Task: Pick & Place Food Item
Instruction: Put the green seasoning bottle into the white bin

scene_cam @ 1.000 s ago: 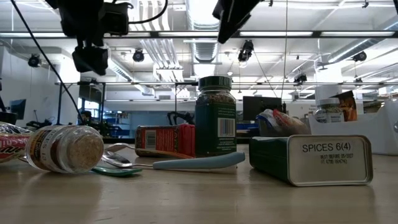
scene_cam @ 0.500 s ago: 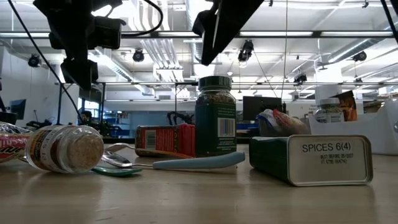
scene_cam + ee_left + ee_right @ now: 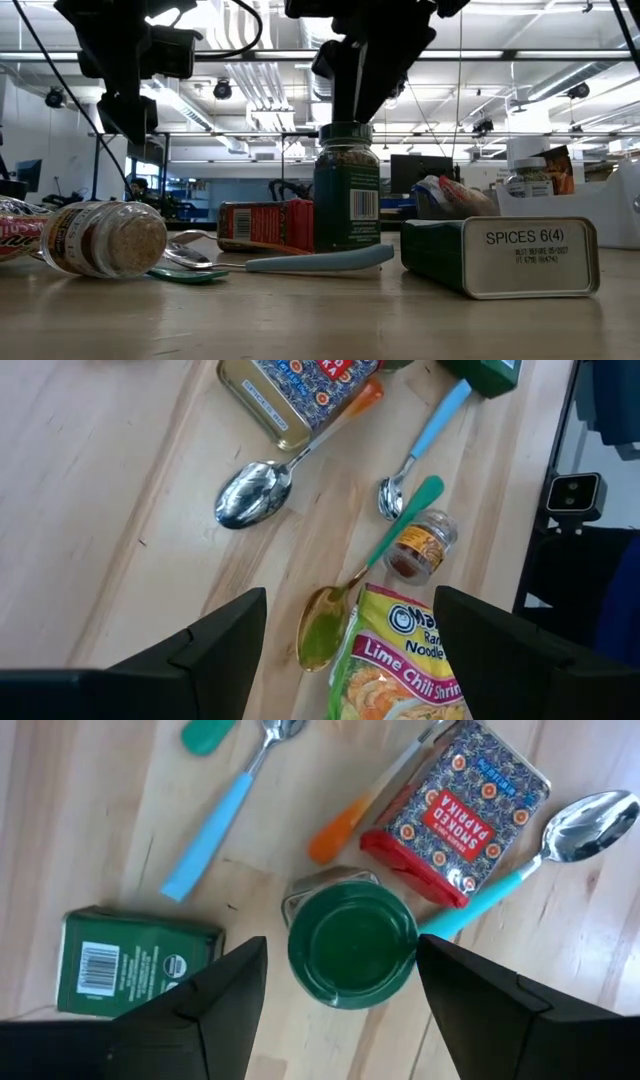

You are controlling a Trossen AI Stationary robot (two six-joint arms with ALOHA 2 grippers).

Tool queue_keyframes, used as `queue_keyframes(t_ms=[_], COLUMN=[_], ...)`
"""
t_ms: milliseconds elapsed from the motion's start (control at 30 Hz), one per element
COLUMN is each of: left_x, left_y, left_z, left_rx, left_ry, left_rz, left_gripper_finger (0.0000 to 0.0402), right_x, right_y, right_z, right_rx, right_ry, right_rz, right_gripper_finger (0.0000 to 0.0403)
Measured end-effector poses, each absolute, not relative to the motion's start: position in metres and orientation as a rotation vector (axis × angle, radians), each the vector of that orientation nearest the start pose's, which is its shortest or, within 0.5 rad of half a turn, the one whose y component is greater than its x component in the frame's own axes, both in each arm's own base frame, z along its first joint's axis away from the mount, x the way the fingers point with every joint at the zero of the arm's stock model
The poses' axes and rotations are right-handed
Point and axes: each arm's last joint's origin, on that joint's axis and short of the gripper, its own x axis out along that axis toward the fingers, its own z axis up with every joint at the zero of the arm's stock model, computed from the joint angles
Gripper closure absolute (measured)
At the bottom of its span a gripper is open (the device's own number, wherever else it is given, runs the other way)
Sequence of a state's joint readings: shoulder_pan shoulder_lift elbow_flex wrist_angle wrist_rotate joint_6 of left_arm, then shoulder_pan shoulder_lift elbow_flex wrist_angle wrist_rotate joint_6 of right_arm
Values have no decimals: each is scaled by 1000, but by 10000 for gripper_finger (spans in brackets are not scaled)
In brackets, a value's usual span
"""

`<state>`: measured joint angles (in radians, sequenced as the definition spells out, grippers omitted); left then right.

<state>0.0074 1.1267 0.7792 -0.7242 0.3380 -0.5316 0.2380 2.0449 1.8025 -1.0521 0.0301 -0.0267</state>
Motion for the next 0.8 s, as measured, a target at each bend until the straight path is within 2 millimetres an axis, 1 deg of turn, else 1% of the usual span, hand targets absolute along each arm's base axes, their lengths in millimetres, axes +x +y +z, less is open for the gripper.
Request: queue_keyframes(t_ms=[333, 667, 800], left_x=[203, 203, 203], left_y=[-9, -9, -9], left_z=[232, 232, 232], left_rx=[-674, -674, -674], left_ry=[1126, 1126, 1126], left_rz=[-28, -28, -28], left_gripper_finger=[113, 112, 112], right_x=[409, 410, 410], right_y=[96, 92, 92], right_z=[234, 231, 229], right_rx=[-222, -216, -216], right_ry=[1269, 1266, 1271], right_rz=[174, 165, 166], right_gripper_finger=[149, 149, 161])
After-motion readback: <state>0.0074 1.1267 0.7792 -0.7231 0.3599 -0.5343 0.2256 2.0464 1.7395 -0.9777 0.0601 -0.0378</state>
